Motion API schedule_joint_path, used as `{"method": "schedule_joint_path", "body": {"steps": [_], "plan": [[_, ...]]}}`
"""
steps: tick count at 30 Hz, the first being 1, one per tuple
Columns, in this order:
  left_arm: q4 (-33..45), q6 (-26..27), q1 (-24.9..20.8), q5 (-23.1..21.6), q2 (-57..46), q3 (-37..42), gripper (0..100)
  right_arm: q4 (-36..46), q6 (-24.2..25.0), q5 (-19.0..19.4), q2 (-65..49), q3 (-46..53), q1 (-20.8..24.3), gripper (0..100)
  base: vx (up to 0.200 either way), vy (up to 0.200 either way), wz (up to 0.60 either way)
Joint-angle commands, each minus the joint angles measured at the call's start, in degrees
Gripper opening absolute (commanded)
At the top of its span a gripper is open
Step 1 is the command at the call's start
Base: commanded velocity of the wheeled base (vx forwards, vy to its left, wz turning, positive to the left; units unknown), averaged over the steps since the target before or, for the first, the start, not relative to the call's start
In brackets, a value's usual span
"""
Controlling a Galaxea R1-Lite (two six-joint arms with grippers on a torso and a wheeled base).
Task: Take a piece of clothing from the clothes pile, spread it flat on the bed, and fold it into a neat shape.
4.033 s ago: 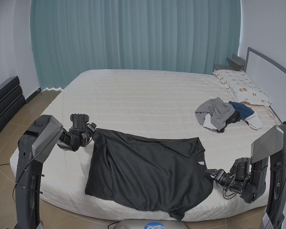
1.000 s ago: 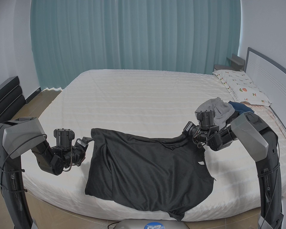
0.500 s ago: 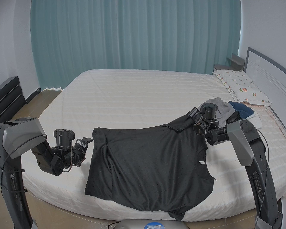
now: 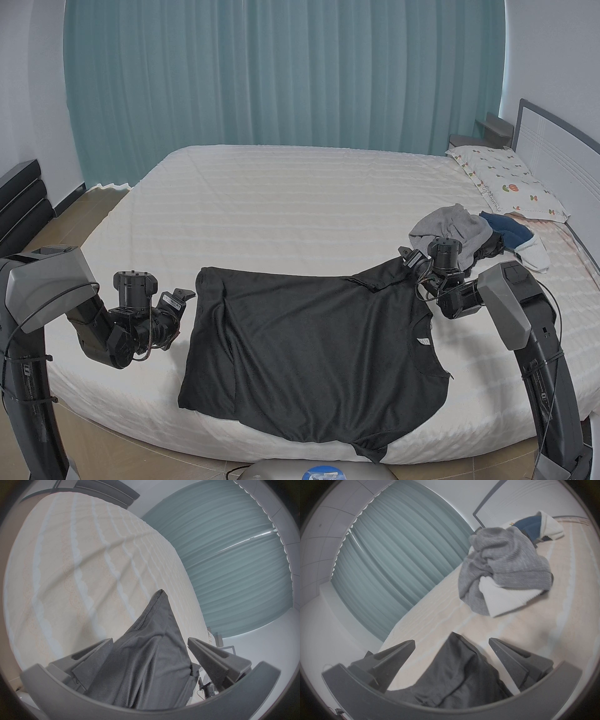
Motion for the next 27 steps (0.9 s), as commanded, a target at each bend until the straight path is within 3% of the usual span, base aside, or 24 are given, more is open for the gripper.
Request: {"method": "schedule_joint_path", "body": {"steps": [1, 7, 19, 24, 25, 27], "plan": [[-0.03, 0.03, 0.02, -0.19, -0.46, 0.92, 100, -0.55, 1.98, 4.76, -12.14, 16.82, -1.17, 100, 0.000, 0.000, 0.00], [-0.03, 0.20, -0.06, -0.63, -0.90, 1.98, 100, -5.74, 1.19, 9.77, -15.66, 29.39, -2.32, 100, 0.000, 0.000, 0.00], [-0.03, 0.20, -0.06, -0.63, -0.81, 2.24, 100, -5.48, 0.05, 10.12, -11.70, 29.48, -2.32, 100, 0.000, 0.000, 0.00], [-0.03, 0.29, -0.06, -0.63, -0.64, 2.24, 100, -5.30, -1.01, 12.14, -10.38, 29.39, -1.88, 100, 0.000, 0.000, 0.00], [-0.03, 0.29, -0.06, -0.63, -0.64, 2.24, 100, -5.21, -1.10, 12.76, -10.03, 29.30, -1.79, 0, 0.000, 0.000, 0.00], [-0.03, 0.29, -0.06, -0.63, -0.64, 2.24, 100, -5.21, -1.19, 12.67, -9.50, 28.95, -1.70, 0, 0.000, 0.000, 0.00]]}}
